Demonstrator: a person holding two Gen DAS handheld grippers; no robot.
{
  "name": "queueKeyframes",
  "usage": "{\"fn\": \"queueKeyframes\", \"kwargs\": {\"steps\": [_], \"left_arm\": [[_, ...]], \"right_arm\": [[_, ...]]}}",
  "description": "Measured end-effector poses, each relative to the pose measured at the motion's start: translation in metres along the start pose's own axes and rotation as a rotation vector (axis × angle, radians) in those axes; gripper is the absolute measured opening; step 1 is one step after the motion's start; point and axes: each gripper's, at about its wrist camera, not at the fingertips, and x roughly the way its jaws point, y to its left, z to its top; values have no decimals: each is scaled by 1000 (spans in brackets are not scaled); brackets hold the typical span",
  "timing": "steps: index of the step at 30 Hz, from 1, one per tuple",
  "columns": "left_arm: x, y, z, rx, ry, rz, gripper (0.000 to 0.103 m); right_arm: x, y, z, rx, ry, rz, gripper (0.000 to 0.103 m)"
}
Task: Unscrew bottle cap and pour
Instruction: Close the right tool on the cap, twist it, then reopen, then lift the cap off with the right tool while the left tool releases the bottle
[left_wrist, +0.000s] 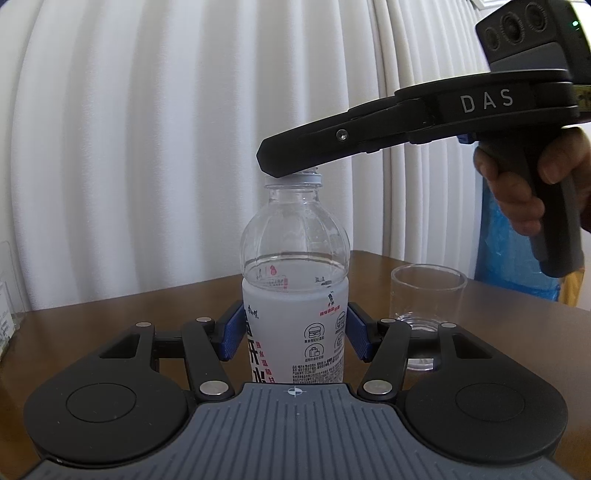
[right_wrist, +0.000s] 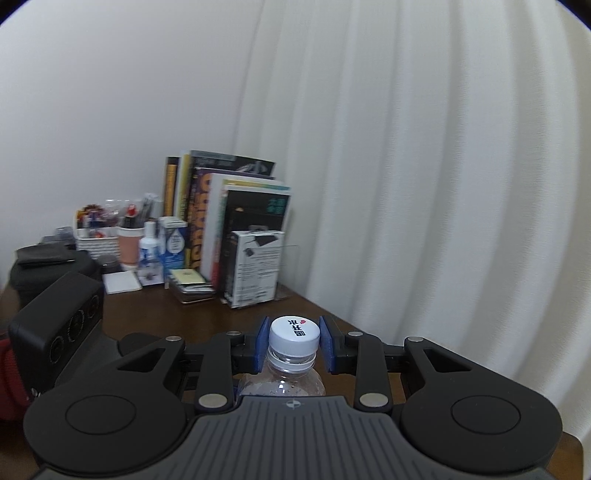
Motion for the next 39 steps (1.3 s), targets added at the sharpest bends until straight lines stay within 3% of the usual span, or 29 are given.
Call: {"fn": "queueKeyframes", "kwargs": {"steps": [9, 18, 24, 27, 32, 35, 39], "left_arm": [[-2, -4, 1, 8, -4, -7, 57], [-4, -5, 1, 9, -4, -7, 57], [1, -9, 5, 6, 2, 1, 57], [2, -10, 6, 4, 2, 2, 57], [3, -11, 5, 2, 2, 3, 57], [4, -12, 5, 1, 2, 4, 57], [4, -13, 4, -2, 2, 5, 57]], "right_arm": [[-1, -29, 2, -14, -1, 170, 32], [-4, -29, 2, -34, -8, 172, 32], [-5, -20, 3, -62, 0, 125, 33], [-6, -12, 1, -62, 3, 81, 54], [-7, 7, -4, -98, -15, 21, 52], [-10, 19, -3, -50, -55, -80, 52], [-6, 39, -3, 15, -65, -277, 52]]}}
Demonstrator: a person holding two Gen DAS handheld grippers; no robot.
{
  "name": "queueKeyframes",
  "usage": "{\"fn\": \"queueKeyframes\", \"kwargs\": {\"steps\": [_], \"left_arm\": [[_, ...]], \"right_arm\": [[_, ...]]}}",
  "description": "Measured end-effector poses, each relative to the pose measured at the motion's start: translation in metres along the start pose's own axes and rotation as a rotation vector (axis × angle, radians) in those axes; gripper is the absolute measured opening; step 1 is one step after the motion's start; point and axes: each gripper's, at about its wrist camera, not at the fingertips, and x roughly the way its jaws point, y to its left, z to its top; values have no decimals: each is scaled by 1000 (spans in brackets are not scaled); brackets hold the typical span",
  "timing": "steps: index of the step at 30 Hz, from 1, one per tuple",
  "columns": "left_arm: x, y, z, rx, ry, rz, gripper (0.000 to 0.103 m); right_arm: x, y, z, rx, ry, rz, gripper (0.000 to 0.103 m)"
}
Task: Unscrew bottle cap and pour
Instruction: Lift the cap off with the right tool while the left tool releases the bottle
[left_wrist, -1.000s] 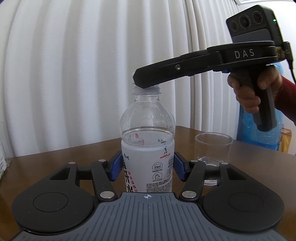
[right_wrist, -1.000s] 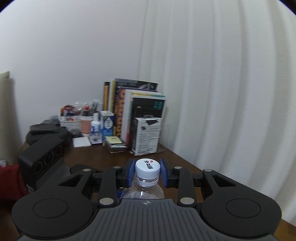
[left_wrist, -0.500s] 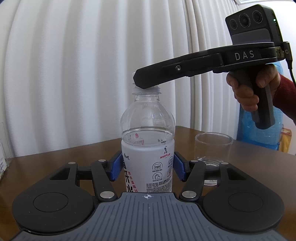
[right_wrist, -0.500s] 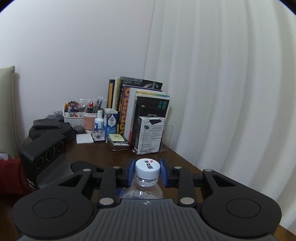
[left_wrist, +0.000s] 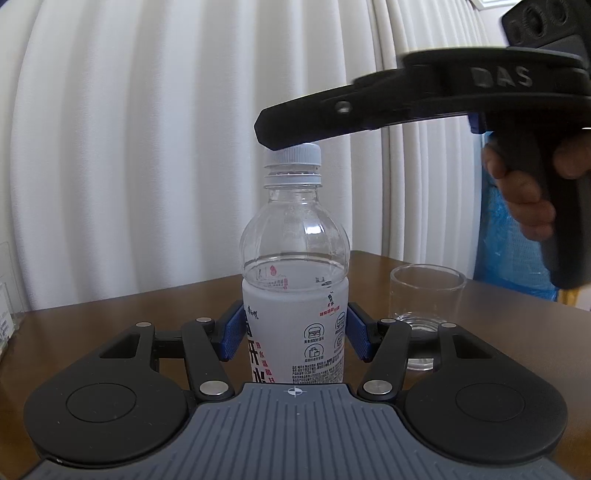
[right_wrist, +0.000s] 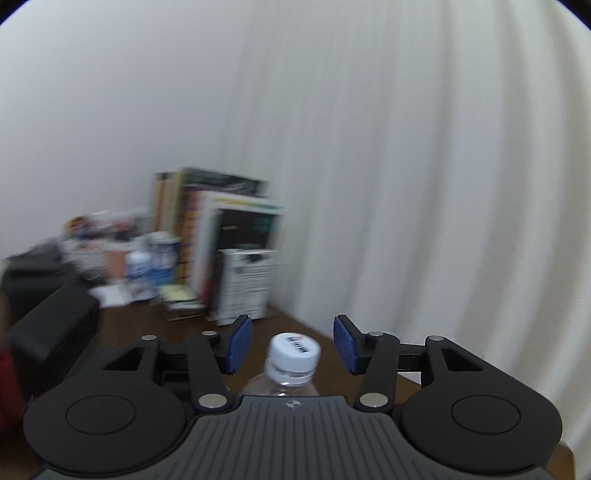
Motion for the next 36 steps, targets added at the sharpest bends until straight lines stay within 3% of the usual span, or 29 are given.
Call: {"fn": "queueKeyframes", "kwargs": {"steps": [5, 11, 14, 22, 28, 30, 34, 35, 36], "left_arm": [[-2, -1, -1, -1, -1, 2, 57], [-4, -2, 0, 0, -1, 3, 57], [-5, -2, 0, -1, -1, 3, 57], [-8, -5, 0, 0, -3, 1, 57], [-3, 0, -1, -9, 3, 11, 58], [2, 2, -1, 0, 8, 24, 65], [8, 7, -4, 3, 16, 35, 68], [8, 9, -4, 1, 14, 41, 72], [9, 10, -5, -2, 13, 48, 82]], "right_arm": [[6, 12, -9, 101, 30, -127, 49], [8, 21, -14, 95, 16, -143, 32], [8, 26, -12, 69, 19, -152, 32], [1, 11, -2, 24, 22, -37, 32], [-5, -11, 7, 83, 7, -9, 32], [-12, -14, 6, 113, -5, 3, 32], [-24, -11, -2, 137, -11, -15, 32], [-28, -12, -4, 146, -14, -25, 32], [-32, -12, -7, 157, -15, -28, 32]]}}
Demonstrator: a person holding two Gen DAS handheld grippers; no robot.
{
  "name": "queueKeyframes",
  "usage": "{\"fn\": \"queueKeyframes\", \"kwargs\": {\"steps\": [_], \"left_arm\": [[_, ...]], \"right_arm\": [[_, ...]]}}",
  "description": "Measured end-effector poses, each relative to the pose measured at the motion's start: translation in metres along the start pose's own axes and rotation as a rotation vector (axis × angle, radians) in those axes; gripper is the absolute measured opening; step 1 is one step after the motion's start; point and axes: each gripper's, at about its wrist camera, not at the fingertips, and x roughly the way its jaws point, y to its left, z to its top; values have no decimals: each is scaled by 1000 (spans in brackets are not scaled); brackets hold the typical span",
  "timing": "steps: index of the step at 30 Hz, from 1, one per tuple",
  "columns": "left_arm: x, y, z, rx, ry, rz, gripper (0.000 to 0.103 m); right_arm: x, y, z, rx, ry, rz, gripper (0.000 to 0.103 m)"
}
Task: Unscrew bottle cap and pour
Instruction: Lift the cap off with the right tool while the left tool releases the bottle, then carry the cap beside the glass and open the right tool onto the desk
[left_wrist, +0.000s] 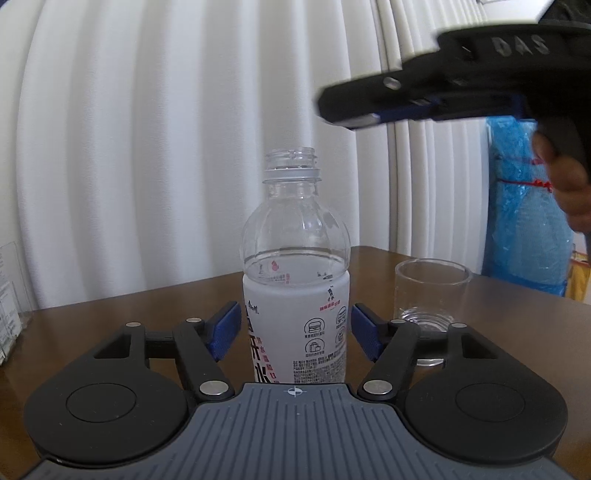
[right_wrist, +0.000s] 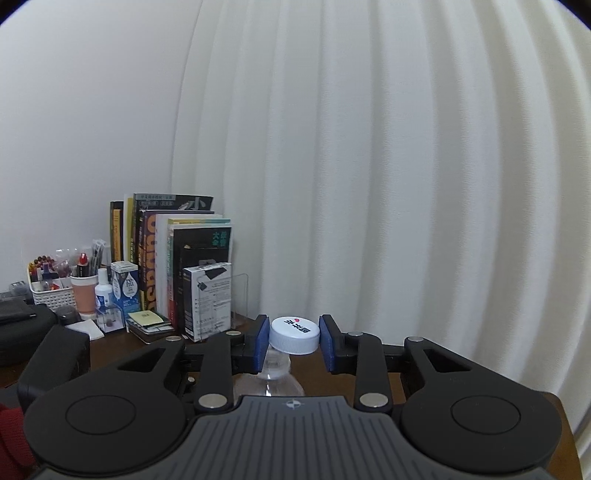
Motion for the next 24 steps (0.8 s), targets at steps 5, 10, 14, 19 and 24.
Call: {"fn": "queueKeyframes", "kwargs": {"steps": [5, 10, 14, 19, 24], "left_arm": [[-4, 5, -3, -41, -5, 25, 98], [-9, 3, -6, -45, 20, 84, 103], [-18, -1, -13, -44, 28, 139, 103], [-27, -11, -22, -75, 24, 157, 103], [-35, -13, -31, -83, 23, 169, 103]], "right_arm": [[-31, -3, -10, 27, -2, -49, 32], [-68, -3, -28, 61, 13, -131, 32], [-83, 2, -51, 63, 72, -197, 32], [-81, 3, -93, 78, 191, -277, 32], [-72, 1, -116, 92, 269, -301, 32]]}}
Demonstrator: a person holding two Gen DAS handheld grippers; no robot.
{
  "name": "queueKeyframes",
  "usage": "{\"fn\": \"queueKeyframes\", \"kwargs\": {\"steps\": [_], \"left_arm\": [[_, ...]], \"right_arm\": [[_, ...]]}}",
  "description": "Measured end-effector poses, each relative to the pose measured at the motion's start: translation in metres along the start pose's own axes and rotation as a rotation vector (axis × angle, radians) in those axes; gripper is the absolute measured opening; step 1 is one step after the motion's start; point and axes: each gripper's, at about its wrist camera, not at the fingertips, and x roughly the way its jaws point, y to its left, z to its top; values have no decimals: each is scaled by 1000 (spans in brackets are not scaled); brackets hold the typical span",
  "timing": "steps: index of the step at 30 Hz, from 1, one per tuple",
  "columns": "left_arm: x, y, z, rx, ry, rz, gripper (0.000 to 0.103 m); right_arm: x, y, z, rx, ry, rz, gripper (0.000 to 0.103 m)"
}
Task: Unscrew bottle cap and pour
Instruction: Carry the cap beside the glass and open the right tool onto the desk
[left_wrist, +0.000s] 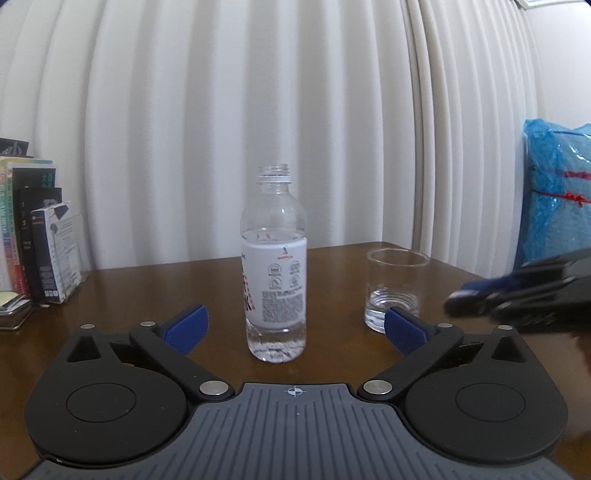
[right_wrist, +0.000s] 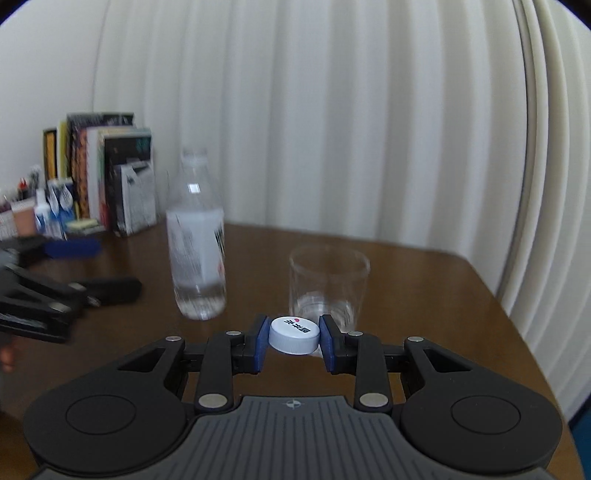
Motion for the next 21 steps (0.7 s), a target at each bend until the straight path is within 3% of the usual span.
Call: {"fn": "queueKeyframes", "kwargs": {"steps": [6, 11, 21], "left_arm": [[-21, -3, -4, -21, 7, 16, 103], [-11, 7, -9, -25, 15, 14, 103], [-40, -25, -2, -21, 27, 5, 103]], "right_arm": [[14, -5, -10, 17, 61, -45, 32], [20, -10, -14, 40, 87, -49, 32], [33, -13, -14, 47, 164, -51, 32]]}}
